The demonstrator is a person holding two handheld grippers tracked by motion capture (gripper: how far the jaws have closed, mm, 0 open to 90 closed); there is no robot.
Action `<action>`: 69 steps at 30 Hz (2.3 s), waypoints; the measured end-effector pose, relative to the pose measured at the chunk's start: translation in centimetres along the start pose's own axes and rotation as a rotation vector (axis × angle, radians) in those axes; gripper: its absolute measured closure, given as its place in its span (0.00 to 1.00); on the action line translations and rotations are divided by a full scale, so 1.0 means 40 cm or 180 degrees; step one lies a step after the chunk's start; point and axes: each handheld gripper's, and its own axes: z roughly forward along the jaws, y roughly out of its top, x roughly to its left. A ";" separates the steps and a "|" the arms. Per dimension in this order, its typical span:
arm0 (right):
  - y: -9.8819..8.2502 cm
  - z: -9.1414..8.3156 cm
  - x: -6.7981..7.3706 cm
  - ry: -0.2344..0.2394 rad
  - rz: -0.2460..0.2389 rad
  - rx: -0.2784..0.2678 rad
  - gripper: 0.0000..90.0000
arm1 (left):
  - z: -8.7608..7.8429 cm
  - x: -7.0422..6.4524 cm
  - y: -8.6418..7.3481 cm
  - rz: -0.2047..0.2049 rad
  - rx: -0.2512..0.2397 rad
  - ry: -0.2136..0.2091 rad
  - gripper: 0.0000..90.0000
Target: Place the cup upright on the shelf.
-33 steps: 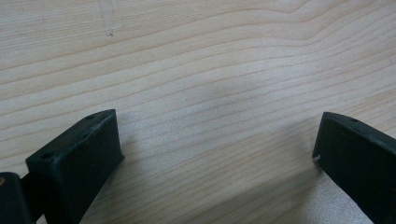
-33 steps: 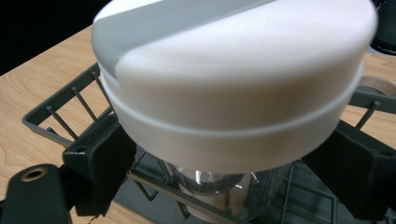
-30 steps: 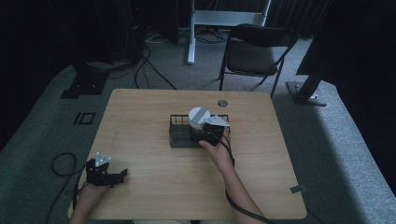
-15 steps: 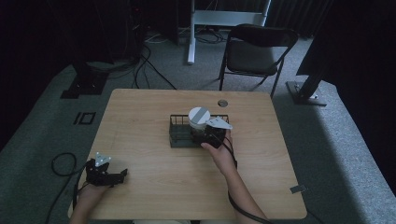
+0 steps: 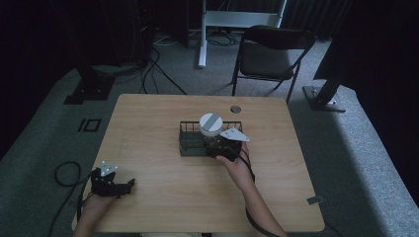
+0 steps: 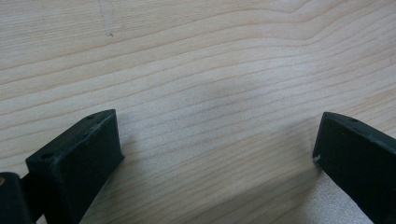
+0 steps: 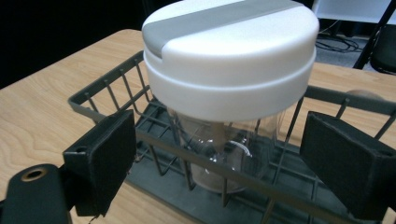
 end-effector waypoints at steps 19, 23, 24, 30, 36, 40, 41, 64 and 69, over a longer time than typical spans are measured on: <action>-0.047 -0.085 -0.022 0.0069 -0.0042 -0.0053 0.12 | 0.000 0.000 0.000 0.0001 0.0001 0.0000 0.01; -0.063 -0.094 -0.038 0.0053 -0.0025 -0.0027 0.12 | 0.000 0.000 0.000 -0.0002 -0.0002 0.0000 0.01; -0.063 -0.094 -0.038 0.0053 -0.0025 -0.0027 0.12 | 0.000 0.000 0.000 0.0000 0.0000 0.0000 0.01; -0.092 -0.107 -0.064 0.0035 -0.0006 0.0024 0.12 | 0.000 0.000 0.000 0.0001 0.0000 0.0000 0.01; -0.116 -0.114 -0.085 -0.0022 -0.0003 0.0077 0.12 | 0.000 0.000 0.000 0.0000 0.0000 0.0000 0.01; -0.134 -0.122 -0.101 -0.0039 -0.0002 0.0103 0.12 | 0.000 0.000 0.000 0.0000 0.0000 -0.0001 0.01; -0.138 -0.123 -0.105 -0.0059 -0.0023 0.0119 0.12 | 0.000 0.000 0.000 0.0000 0.0000 0.0000 0.01; -0.236 -0.167 -0.199 -0.0196 0.0226 0.0428 0.12 | 0.000 0.000 0.000 0.0007 -0.0001 0.0000 0.01; -0.244 -0.181 -0.210 -0.0243 0.0196 0.0443 0.12 | 0.000 0.000 0.000 0.0007 0.0000 0.0001 0.01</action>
